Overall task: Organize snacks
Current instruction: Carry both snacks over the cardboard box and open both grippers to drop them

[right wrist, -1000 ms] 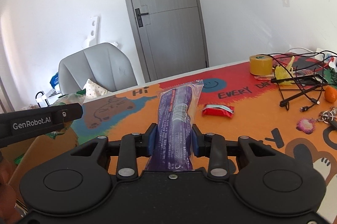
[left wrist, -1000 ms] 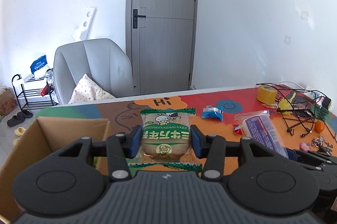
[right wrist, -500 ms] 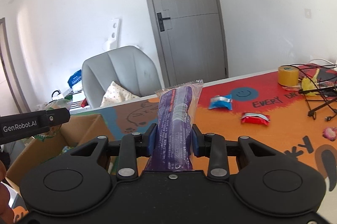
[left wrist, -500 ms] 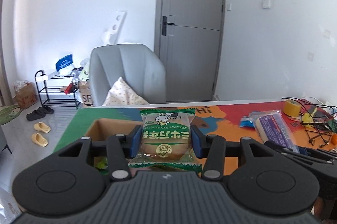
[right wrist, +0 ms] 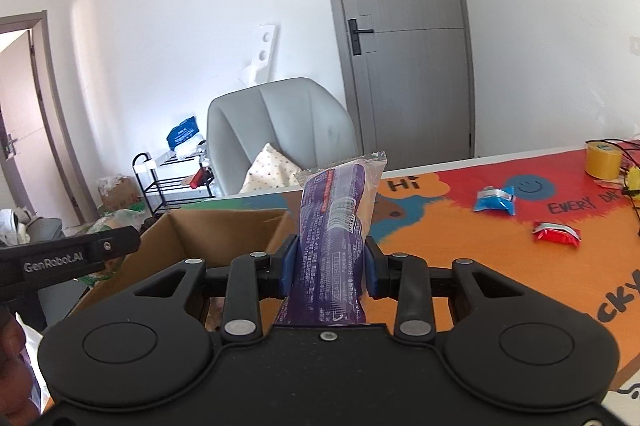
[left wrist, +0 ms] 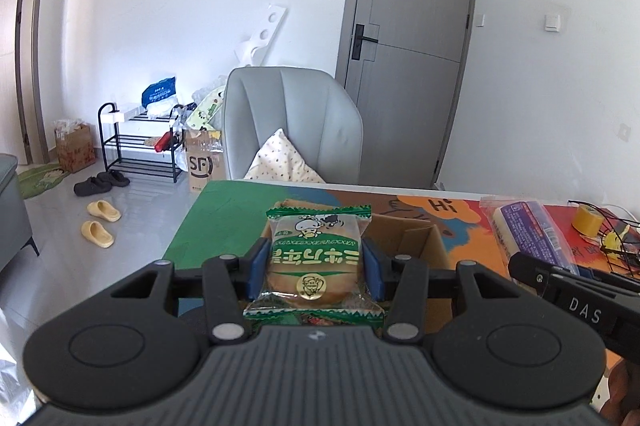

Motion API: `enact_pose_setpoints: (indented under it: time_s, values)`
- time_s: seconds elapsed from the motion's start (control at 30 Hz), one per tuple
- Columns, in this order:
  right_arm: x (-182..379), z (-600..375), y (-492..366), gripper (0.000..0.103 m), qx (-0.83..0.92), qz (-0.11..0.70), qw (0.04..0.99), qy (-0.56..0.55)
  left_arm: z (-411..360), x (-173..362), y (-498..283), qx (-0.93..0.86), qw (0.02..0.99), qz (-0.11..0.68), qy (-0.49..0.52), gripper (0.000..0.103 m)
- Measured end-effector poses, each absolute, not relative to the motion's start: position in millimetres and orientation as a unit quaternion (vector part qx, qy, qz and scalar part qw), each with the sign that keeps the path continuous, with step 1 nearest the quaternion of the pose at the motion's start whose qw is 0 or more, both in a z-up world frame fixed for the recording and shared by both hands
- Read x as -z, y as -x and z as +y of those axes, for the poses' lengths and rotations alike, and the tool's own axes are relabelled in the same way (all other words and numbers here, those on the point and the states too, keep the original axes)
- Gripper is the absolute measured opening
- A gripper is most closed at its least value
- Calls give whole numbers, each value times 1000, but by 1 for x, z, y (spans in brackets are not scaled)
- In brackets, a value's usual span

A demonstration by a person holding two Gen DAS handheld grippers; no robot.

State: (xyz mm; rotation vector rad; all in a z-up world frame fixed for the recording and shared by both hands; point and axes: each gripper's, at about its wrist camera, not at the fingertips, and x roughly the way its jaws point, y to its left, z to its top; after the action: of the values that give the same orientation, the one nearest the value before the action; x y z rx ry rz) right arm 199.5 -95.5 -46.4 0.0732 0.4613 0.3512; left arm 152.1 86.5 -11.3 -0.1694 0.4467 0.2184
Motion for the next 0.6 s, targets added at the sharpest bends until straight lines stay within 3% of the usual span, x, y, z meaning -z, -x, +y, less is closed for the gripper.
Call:
enact_pose_setpoints:
  time_s: [0.6]
  values:
    - [39, -45, -207, 34, -196, 237, 951, -14, 119, 14, -149, -105, 965, 209, 120, 55]
